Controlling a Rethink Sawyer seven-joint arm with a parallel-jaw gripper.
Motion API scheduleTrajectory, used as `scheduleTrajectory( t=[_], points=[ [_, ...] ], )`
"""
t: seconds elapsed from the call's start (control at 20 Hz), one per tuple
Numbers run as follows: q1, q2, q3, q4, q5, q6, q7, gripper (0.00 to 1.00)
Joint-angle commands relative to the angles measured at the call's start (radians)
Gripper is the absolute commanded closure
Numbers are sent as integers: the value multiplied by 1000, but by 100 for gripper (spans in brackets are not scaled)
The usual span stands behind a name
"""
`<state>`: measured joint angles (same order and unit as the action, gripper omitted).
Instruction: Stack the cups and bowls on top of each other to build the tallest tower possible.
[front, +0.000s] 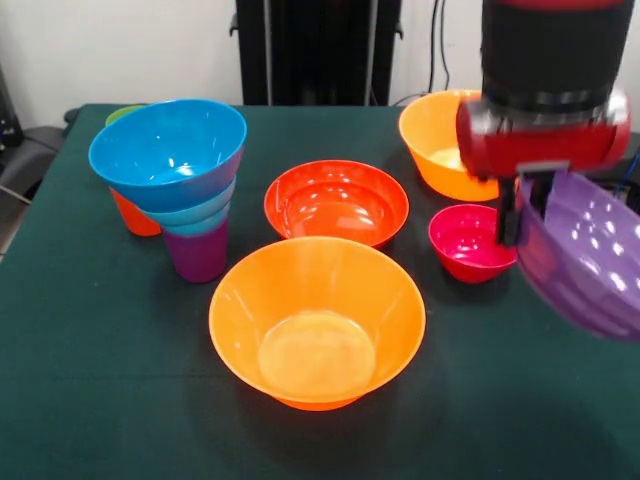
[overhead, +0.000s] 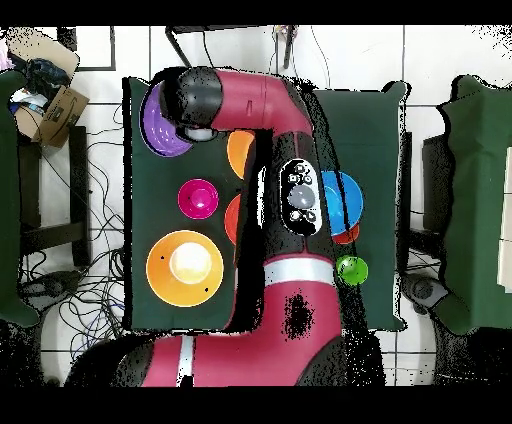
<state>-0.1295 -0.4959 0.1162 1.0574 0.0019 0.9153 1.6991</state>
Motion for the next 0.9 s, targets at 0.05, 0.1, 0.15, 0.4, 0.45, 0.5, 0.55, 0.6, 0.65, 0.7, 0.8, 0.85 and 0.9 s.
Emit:
scheduleTrajectory(
  t=[0.05,0.1,0.15,0.4,0.45,0.5,0.55,0.6,0.65,0.7,0.8,0.85,0.9],
  points=[
    [41,-227,-91,89,-53,133,109,100],
    [44,-241,-98,75,-52,159,102,100],
    [42,-255,-102,61,-50,189,86,100],
    [-3,-306,-75,26,-15,358,-14,100],
    [-24,-318,-58,43,1,374,-38,100],
    [-52,-323,-27,59,29,392,-67,100],
    [-78,-332,-5,76,50,401,-101,100],
    [-117,-340,38,114,105,401,-132,100],
    [-150,-343,67,143,136,404,-179,100],
    [-174,-344,80,151,142,414,-215,100],
    [-217,-340,101,157,147,442,-273,100],
    [-236,-338,106,161,145,455,-287,100],
    [-254,-328,115,154,146,470,-295,100]
  ],
)
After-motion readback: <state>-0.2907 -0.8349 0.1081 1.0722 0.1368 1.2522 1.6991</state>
